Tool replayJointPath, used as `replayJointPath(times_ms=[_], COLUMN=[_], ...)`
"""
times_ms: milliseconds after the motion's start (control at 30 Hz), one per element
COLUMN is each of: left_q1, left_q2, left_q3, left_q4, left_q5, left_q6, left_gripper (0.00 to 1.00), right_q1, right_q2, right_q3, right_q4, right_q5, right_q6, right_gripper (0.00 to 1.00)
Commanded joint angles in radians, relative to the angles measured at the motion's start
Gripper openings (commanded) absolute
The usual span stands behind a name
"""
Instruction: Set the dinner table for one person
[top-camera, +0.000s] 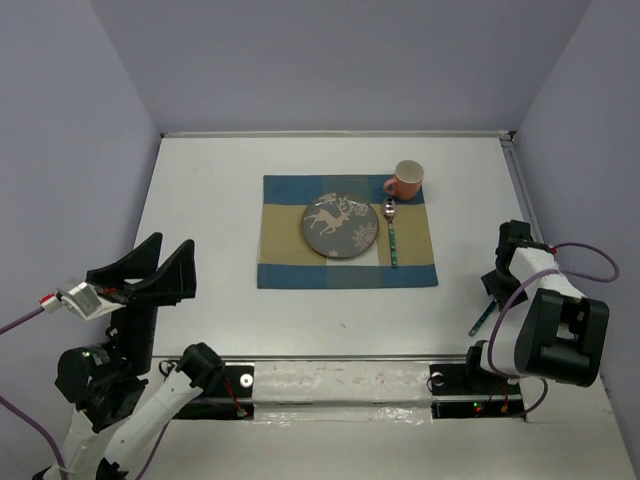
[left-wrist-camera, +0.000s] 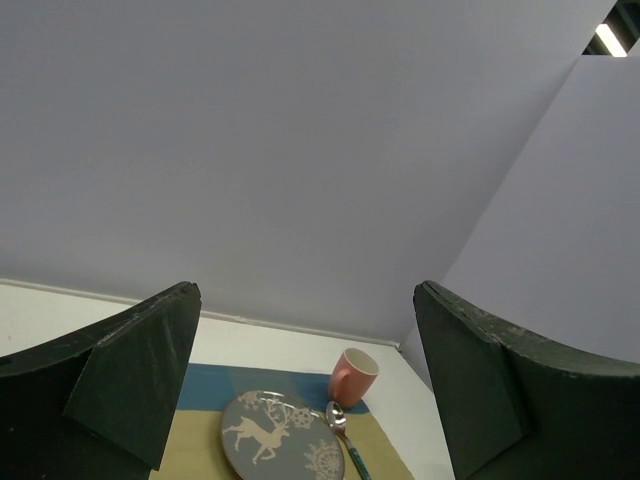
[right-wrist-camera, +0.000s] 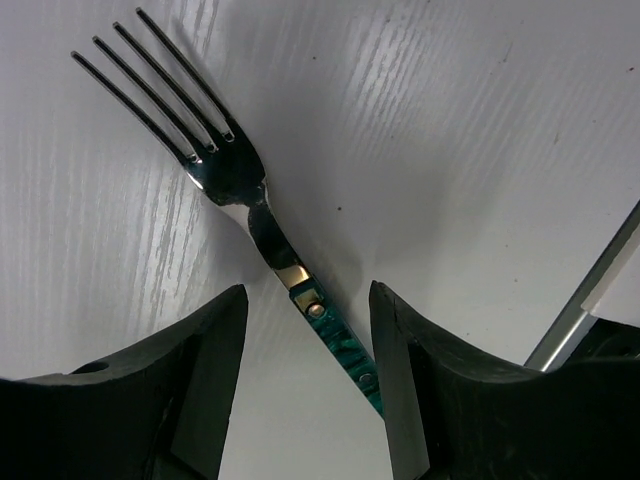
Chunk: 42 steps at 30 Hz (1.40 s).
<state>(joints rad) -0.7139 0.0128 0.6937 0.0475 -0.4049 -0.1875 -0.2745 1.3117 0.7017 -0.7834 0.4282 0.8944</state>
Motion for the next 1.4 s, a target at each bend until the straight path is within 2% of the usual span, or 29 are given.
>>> replayJointPath(times_ms=[0,100,167,267,300,367,533,633,667,767,800,867,900,933,1000,1033,1200,1367], left_q1=[-0.019,-0.025,-0.028,-0.030,-0.030,-0.030,-0.030,-0.029,-0.029,-0.027,-0.027,-0.025,-0.024,-0.022,-0.018,-0.015,0.024,0.068], left_q2=[-0.100,-0.100,-0.090,-0.085,-0.085,-0.079,-0.050,-0.025,-0.022,0.019,0.027,0.055,0.062,0.082,0.102,0.117,0.165,0.217], left_q3=[0.009,0.007,0.007,0.006,0.006,0.006,0.000,-0.003,-0.003,-0.008,-0.010,-0.011,-0.011,-0.013,-0.013,-0.014,-0.017,-0.016], left_q4=[0.034,0.035,0.035,0.034,0.034,0.034,0.037,0.038,0.038,0.040,0.040,0.040,0.040,0.038,0.037,0.037,0.034,0.034], left_q5=[-0.032,-0.043,-0.045,-0.051,-0.055,-0.061,-0.060,-0.060,-0.055,-0.061,-0.064,-0.074,-0.075,-0.081,-0.086,-0.081,-0.081,-0.035], left_q6=[0.023,0.023,0.026,0.028,0.029,0.031,0.031,0.033,0.034,0.039,0.042,0.046,0.046,0.049,0.052,0.053,0.054,0.046], left_gripper=[0.99,0.99,0.99,0.99,0.99,0.99,0.99,0.99,0.99,0.99,0.99,0.99,0.99,0.99,0.99,0.99,0.99,0.99], right_q1=[-0.006,-0.006,-0.006,-0.006,-0.006,-0.006,-0.006,0.081,0.115,0.357,0.494,0.634,0.703,0.818,0.908,0.967,1.044,1.069], right_q2=[0.021,0.055,0.067,0.063,0.038,0.011,-0.156,-0.245,-0.270,-0.304,-0.272,-0.211,-0.125,-0.073,0.044,0.167,0.481,0.748], right_q3=[-0.007,-0.025,-0.034,-0.050,-0.068,-0.077,-0.029,0.046,0.068,0.186,0.218,0.334,0.378,0.474,0.583,0.640,0.947,1.136], right_q4=[0.044,0.084,0.102,0.150,0.180,0.208,0.233,0.234,0.234,0.224,0.222,0.234,0.245,0.272,0.297,0.311,0.392,0.414], right_q5=[-0.038,-0.094,-0.129,-0.169,-0.177,-0.192,-0.187,-0.198,-0.204,-0.135,-0.119,-0.077,-0.060,-0.049,-0.065,-0.087,-0.205,-0.324], right_q6=[0.008,-0.003,-0.011,-0.008,-0.006,-0.006,-0.130,-0.190,-0.195,-0.187,-0.181,-0.183,-0.195,-0.225,-0.259,-0.276,-0.292,-0.253], right_gripper=[0.57,0.53,0.47,0.28,0.17,0.02,0.00,0.00,0.00,0.00,0.00,0.00,0.00,0.00,0.00,0.00,0.00,0.00])
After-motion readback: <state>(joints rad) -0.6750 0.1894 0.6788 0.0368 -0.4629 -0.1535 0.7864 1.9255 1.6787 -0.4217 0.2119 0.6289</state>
